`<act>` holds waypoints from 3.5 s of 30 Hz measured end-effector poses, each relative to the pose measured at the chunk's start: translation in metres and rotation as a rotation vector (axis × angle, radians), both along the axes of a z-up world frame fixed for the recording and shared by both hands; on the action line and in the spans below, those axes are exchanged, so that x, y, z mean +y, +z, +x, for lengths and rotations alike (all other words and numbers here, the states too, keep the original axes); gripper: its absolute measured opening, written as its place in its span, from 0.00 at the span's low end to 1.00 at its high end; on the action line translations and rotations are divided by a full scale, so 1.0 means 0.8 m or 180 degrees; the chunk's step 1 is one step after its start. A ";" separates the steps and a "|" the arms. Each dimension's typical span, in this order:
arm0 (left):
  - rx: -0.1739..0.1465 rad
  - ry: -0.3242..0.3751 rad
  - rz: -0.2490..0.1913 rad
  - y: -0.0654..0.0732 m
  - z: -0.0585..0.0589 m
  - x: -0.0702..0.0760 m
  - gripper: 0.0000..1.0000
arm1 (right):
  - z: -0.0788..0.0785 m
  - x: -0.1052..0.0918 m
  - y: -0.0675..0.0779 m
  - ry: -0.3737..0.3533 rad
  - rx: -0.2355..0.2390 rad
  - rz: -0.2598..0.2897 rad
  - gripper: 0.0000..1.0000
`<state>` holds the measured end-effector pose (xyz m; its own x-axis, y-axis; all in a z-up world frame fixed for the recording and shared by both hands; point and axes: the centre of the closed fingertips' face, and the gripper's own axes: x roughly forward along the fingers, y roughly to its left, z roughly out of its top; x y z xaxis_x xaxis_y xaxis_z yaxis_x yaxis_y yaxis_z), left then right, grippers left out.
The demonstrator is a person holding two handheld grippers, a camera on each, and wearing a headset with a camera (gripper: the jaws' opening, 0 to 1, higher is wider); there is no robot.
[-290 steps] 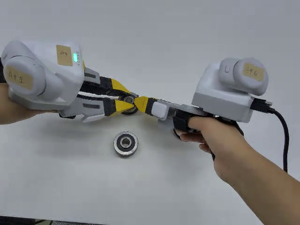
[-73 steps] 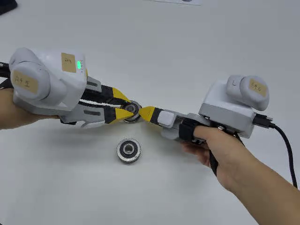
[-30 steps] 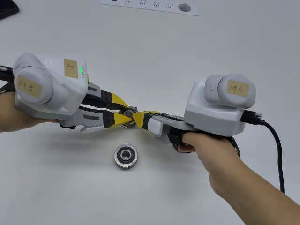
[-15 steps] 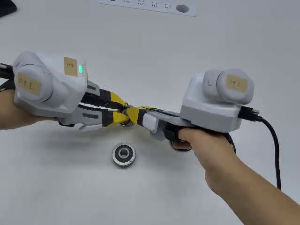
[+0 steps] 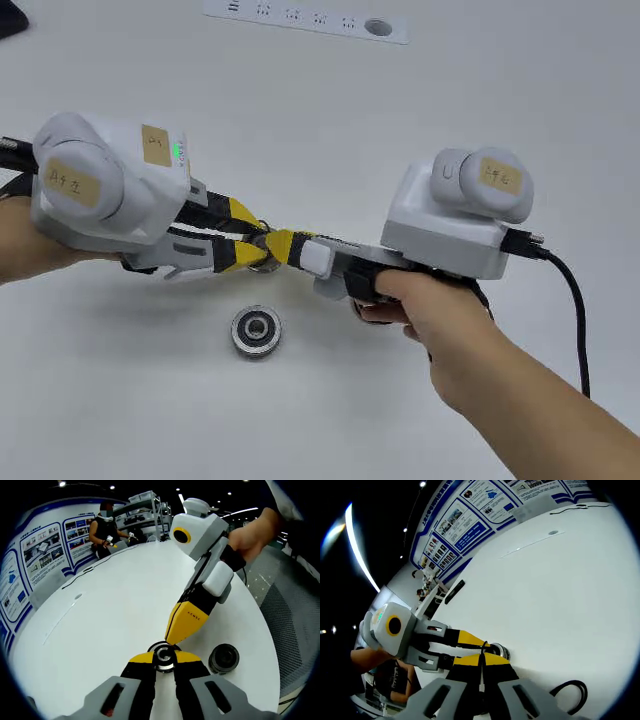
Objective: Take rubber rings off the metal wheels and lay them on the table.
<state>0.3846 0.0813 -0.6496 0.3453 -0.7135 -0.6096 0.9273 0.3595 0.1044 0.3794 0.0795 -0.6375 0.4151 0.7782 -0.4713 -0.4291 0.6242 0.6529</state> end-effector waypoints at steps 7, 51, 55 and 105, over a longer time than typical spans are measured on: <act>0.0000 0.0039 -0.0072 0.014 -0.008 0.006 0.16 | 0.000 0.005 0.007 -0.0045 0.0071 0.0114 0.02; -0.0001 0.0394 -0.0471 0.063 -0.060 0.028 0.50 | -0.037 -0.146 -0.019 -0.1167 0.0600 0.0196 0.02; -0.0011 0.0431 -0.0504 0.066 -0.065 0.028 0.50 | -0.041 -0.153 -0.024 -0.1210 0.0629 0.0116 0.03; 0.0043 0.0835 -0.0568 0.056 -0.119 0.049 0.58 | -0.091 -0.241 0.044 0.0945 -0.1563 -0.1687 0.52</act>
